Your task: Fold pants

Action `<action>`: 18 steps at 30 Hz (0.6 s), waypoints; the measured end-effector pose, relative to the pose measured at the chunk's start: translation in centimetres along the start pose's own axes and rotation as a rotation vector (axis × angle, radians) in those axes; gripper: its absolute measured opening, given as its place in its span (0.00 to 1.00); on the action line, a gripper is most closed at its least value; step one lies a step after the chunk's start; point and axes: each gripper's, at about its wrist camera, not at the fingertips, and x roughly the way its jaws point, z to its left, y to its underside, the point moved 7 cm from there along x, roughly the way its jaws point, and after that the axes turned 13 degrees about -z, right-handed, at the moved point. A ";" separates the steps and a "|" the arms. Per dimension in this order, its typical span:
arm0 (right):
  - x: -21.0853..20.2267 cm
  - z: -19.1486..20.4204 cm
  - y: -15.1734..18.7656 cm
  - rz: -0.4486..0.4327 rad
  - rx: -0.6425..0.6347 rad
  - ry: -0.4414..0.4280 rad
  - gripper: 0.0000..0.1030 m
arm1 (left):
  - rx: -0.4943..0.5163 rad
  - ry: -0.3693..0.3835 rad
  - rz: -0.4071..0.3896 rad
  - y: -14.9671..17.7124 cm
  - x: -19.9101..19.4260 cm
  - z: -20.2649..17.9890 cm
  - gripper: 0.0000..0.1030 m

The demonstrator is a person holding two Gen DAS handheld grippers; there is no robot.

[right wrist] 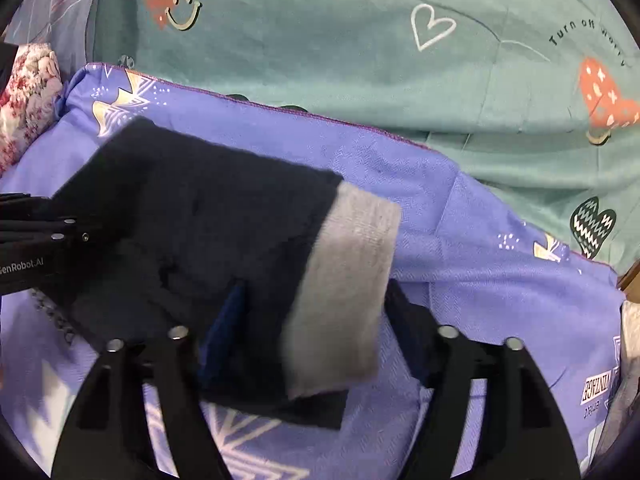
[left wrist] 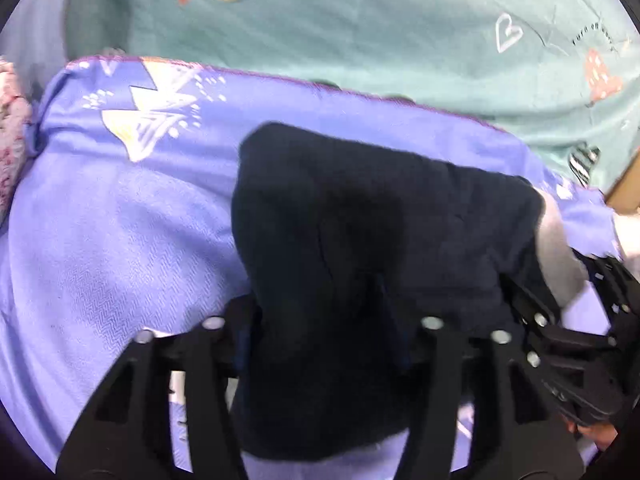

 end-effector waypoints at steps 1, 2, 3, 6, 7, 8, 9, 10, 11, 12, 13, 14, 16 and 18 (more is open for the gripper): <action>0.2 -0.5 0.0 -0.003 0.032 0.018 0.83 | 0.011 -0.026 -0.017 0.0 -0.1 0.0 0.67; 0.4 -1.0 0.3 0.014 0.076 0.011 0.84 | 0.013 -0.035 -0.024 0.0 -0.2 -0.1 0.67; 0.4 -1.6 0.7 0.033 0.123 -0.005 0.85 | 0.012 -0.036 -0.021 0.1 -0.5 -0.2 0.68; -0.8 -2.5 0.8 0.064 0.171 -0.005 0.86 | 0.004 -0.095 -0.001 -0.1 -2.5 -0.2 0.84; -2.2 -2.8 0.6 0.058 0.171 0.015 0.86 | 0.012 -0.120 -0.004 -0.2 -3.1 0.0 0.86; -3.9 -2.7 0.3 0.040 0.170 0.024 0.87 | 0.026 -0.129 -0.016 0.0 -4.9 -0.3 0.91; -6.2 -2.4 0.0 0.005 0.172 0.031 0.89 | 0.039 -0.131 -0.030 0.1 -6.6 -0.7 0.95; -8.3 -2.1 -0.3 -0.019 0.171 0.051 0.92 | 0.048 -0.134 -0.043 0.1 -8.1 -0.9 0.96; -9.9 -2.3 -0.2 -0.027 0.166 0.076 0.92 | 0.056 -0.125 -0.078 0.4 -10.7 -1.5 0.98; -11.3 -2.4 0.1 -0.032 0.165 0.088 0.92 | 0.058 -0.119 -0.094 0.6 -12.0 -1.9 0.98; -13.6 -2.4 0.5 -0.045 0.174 0.090 0.93 | 0.060 -0.120 -0.112 1.4 -14.2 -2.2 0.98; -15.9 -2.4 1.0 -0.068 0.190 0.093 0.95 | 0.058 -0.127 -0.121 1.9 -15.4 -2.4 0.98; -19.8 -2.2 2.2 -0.115 0.211 0.104 0.99 | 0.063 -0.128 -0.136 3.9 -18.7 -2.7 0.98; -22.7 -1.7 3.8 -0.142 0.197 0.116 0.99 | 0.064 -0.141 -0.146 6.1 -21.2 -2.9 0.98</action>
